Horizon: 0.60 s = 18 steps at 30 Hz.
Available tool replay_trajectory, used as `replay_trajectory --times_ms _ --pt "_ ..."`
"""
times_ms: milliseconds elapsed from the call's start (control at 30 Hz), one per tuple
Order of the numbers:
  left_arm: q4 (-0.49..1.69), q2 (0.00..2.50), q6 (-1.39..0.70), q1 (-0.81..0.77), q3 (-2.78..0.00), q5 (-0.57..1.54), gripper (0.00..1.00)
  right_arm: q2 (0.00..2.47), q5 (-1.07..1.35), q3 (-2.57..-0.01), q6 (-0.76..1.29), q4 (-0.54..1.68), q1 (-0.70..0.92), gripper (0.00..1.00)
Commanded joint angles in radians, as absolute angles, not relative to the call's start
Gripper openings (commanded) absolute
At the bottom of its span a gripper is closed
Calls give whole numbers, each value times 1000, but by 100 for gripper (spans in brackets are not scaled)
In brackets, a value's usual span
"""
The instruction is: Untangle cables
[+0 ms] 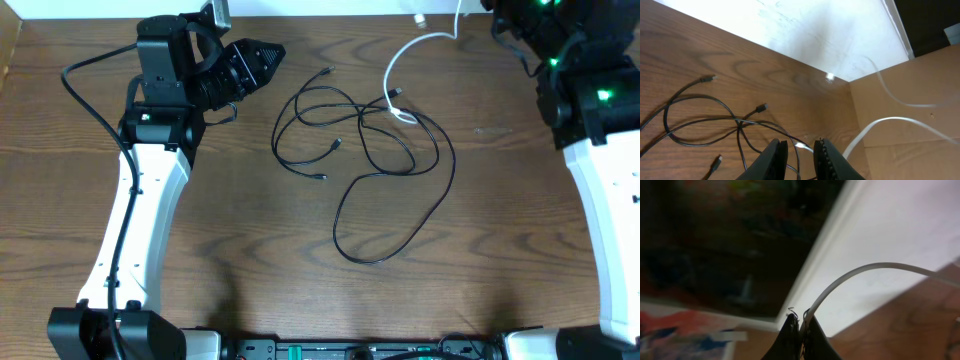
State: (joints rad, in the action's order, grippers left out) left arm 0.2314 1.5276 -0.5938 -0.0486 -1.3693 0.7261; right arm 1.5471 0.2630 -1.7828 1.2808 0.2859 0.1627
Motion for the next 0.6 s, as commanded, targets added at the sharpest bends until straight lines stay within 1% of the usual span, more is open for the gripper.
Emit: replay_trajectory --times_ms 0,167,233,367,467,567 --pt "233 1510 -576 -49 -1391 721 24 1523 282 -1787 1335 246 171 1" --pt "247 1510 -576 -49 -1391 720 24 1514 258 -1787 1333 156 155 2" --pt "253 1510 -576 -49 -1391 720 24 1515 244 -1787 1222 118 134 1" --pt "253 1510 -576 -49 -1391 720 24 1517 198 -1787 870 131 89 1" --pt "254 1510 -576 -49 -1391 709 24 1518 164 -1787 764 203 37 1" --pt "253 1510 -576 -49 -1391 701 24 1526 199 -1787 699 256 -75 1"
